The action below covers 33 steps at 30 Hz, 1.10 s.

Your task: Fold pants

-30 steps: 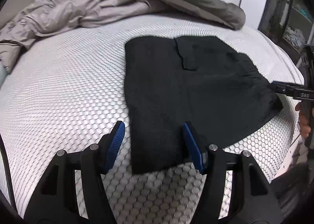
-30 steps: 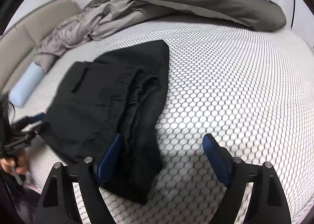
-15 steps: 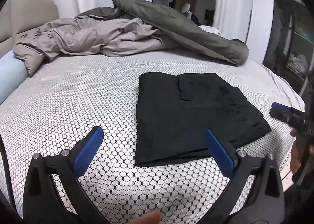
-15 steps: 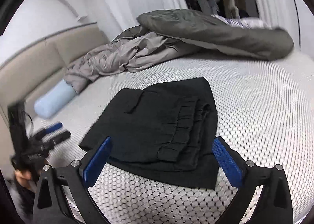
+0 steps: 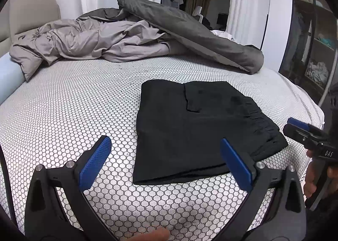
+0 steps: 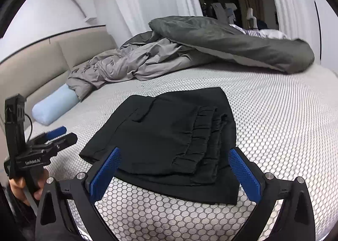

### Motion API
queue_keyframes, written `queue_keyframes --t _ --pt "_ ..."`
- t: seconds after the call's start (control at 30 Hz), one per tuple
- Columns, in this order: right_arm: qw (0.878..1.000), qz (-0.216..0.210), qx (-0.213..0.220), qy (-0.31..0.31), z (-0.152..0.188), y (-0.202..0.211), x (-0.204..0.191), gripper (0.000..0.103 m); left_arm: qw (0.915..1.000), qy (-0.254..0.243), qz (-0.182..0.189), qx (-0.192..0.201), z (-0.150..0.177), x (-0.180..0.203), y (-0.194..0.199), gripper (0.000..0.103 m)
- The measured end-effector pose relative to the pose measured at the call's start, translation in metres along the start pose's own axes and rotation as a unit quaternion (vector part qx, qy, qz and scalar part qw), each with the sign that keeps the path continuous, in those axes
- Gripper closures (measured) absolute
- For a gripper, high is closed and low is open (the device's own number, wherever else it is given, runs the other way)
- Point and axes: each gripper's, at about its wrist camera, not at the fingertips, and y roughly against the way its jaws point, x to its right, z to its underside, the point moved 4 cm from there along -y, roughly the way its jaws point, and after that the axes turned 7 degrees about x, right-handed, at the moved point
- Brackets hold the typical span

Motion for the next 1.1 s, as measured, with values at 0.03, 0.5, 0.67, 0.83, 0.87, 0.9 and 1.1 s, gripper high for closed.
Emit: queue_keyframes --t 0.03,0.5,0.67,0.83,0.87,0.9,1.1 --pt "1.000 0.001 0.003 -0.006 0.000 0.000 0.002 0.000 1.0000 0.001 -0.001 0.000 0.000 -0.001 0.000 0.001" --pt "1.000 0.011 0.020 -0.019 0.000 0.000 0.000 0.000 1.0000 -0.001 -0.002 0.001 -0.001 -0.004 -0.001 0.001" --pt "1.000 0.009 0.018 -0.012 0.000 -0.001 -0.003 0.000 1.0000 -0.005 -0.001 0.002 -0.001 -0.006 0.000 0.001" --pt "1.000 0.010 0.020 -0.008 0.000 -0.001 -0.005 0.000 0.9999 -0.010 0.001 0.006 -0.002 -0.008 0.002 0.001" --pt "1.000 0.010 0.019 -0.007 0.000 -0.001 -0.006 0.000 0.9999 -0.011 0.003 0.008 -0.002 -0.007 0.003 0.001" --pt "1.000 0.010 0.019 -0.007 0.000 -0.001 -0.006 0.000 0.9999 -0.012 0.005 0.009 -0.003 -0.007 0.003 0.001" --pt "1.000 0.009 0.020 -0.002 0.000 -0.001 -0.006 0.000 0.9999 -0.007 0.003 0.011 -0.002 -0.009 0.005 0.001"
